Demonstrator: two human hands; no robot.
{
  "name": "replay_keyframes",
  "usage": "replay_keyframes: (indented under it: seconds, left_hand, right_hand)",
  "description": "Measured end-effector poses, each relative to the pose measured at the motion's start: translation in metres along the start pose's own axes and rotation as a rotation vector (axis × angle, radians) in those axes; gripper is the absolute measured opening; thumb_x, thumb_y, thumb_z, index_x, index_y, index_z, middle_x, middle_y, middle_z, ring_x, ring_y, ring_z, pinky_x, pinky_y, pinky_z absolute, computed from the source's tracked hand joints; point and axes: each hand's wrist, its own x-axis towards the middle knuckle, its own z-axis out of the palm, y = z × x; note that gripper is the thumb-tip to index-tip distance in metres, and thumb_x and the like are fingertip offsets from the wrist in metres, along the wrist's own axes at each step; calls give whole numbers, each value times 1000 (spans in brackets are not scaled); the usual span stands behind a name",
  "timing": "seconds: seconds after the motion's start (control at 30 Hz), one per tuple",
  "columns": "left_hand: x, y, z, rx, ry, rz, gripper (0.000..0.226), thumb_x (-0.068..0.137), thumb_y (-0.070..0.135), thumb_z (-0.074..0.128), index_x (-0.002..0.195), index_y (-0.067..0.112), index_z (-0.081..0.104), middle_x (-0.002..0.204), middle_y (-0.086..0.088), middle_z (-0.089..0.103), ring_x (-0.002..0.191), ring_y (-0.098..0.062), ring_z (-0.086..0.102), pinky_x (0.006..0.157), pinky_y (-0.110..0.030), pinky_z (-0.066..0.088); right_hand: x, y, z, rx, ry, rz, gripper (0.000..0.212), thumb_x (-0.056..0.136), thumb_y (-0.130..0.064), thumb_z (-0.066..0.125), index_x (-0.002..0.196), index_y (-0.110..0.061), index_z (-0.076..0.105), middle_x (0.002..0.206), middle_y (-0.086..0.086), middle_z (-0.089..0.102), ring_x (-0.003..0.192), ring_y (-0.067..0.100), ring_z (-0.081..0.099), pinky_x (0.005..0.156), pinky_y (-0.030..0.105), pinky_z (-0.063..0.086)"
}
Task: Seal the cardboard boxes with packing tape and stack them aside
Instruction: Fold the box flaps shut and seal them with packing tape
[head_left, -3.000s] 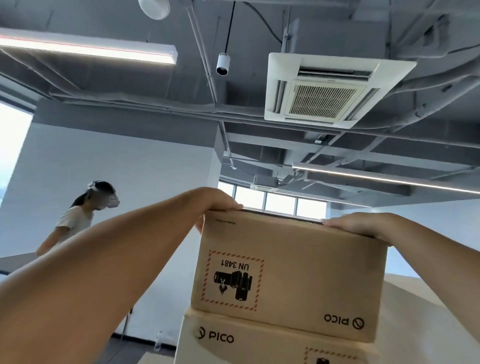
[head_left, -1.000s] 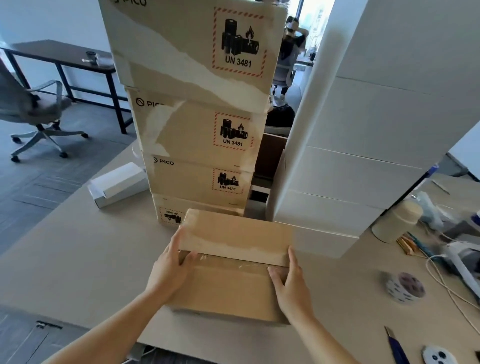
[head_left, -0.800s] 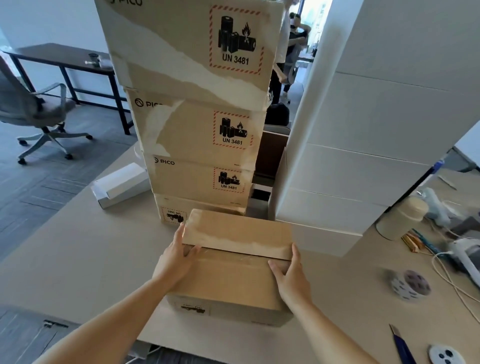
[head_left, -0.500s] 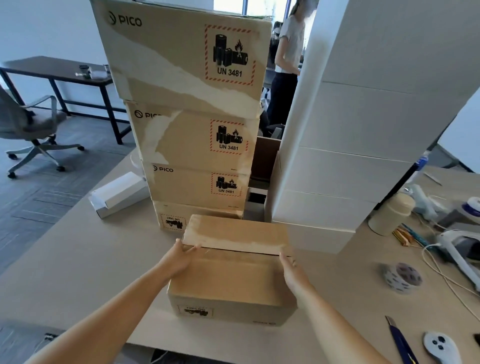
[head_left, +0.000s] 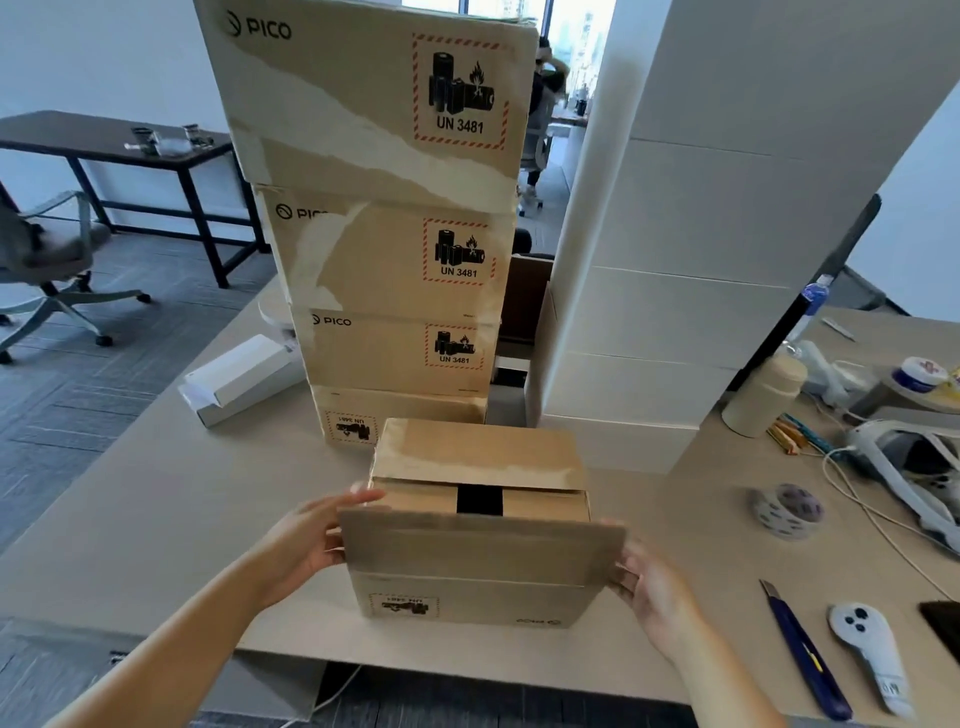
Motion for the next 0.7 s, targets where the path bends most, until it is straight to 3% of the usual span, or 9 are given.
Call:
replay_keyframes:
  seconds: [0.07, 0.13, 0.2, 0.27, 0.37, 0.47, 0.53, 0.6, 0.7]
  left_hand:
    - [-3, -5, -3, 121, -88, 28, 92, 43, 70, 88, 120, 22, 72, 126, -1, 69, 120, -22, 60, 97, -37, 48]
    - [-4, -8, -6, 253, -134, 66, 90, 48, 70, 85, 127, 29, 67, 134, 7, 63, 126, -13, 54, 100, -28, 41]
    - [-2, -14, -9, 386, -191, 69, 88, 56, 67, 80, 135, 35, 58, 144, 14, 51, 131, -6, 47, 103, -22, 36]
    - [3, -23, -8, 588, -263, 71, 87, 64, 65, 80, 141, 41, 48, 152, 24, 33, 144, -2, 26, 117, -27, 23]
    - [13, -40, -8, 881, -309, 129, 89, 73, 59, 79, 148, 42, 34, 153, 37, 8, 146, 6, -10, 122, -33, 1]
    - [20, -53, -8, 1169, -160, 295, 95, 68, 71, 72, 149, 46, 29, 155, 37, 4, 145, 8, -13, 120, -30, 1]
    - [21, -61, -5, 1311, -39, 383, 87, 71, 73, 65, 147, 49, 32, 154, 37, 10, 145, 7, -6, 120, -29, 7]
    - [21, -68, -2, 1364, 53, 459, 76, 76, 73, 58, 145, 48, 39, 153, 33, 20, 146, 5, 3, 121, -33, 17]
    - [25, -79, -1, 1352, 144, 557, 72, 77, 80, 37, 138, 46, 52, 149, 29, 36, 145, 2, 15, 116, -34, 30]
  right_hand:
    - [-3, 6, -5, -51, -86, -56, 28, 86, -23, 66, 112, -12, 69, 119, 14, 68, 107, 28, 59, 87, 39, 44]
    - [-2, 11, -12, -87, -159, -72, 58, 68, -35, 83, 121, -18, 66, 127, 3, 65, 121, 23, 53, 95, 37, 39]
    - [0, 16, -18, -156, -218, -56, 76, 58, -48, 86, 127, -27, 64, 137, -4, 58, 132, 17, 43, 109, 38, 29]
    - [0, 24, -20, -222, -291, -5, 71, 64, -44, 87, 129, -34, 61, 145, -12, 47, 134, 12, 39, 116, 40, 25]
    - [-3, 31, -15, -332, -357, 28, 66, 78, -18, 79, 133, -41, 52, 144, -15, 35, 129, 10, 44, 107, 31, 40]
    - [-6, 35, -6, -673, -265, -114, 74, 81, -21, 77, 141, -45, 41, 147, -18, 27, 141, 15, 32, 113, 32, 32]
    - [-9, 35, 1, -972, -117, -261, 71, 81, -32, 75, 141, -49, 39, 150, -22, 24, 116, 3, 54, 96, 21, 48]
    - [-11, 37, 8, -1191, 7, -350, 65, 83, -42, 72, 139, -51, 40, 147, -27, 19, 63, -10, 48, 61, 10, 49]
    - [-9, 42, 10, -1350, 109, -441, 57, 84, -51, 67, 137, -49, 45, 148, -25, 22, 47, -9, 45, 51, 6, 39]
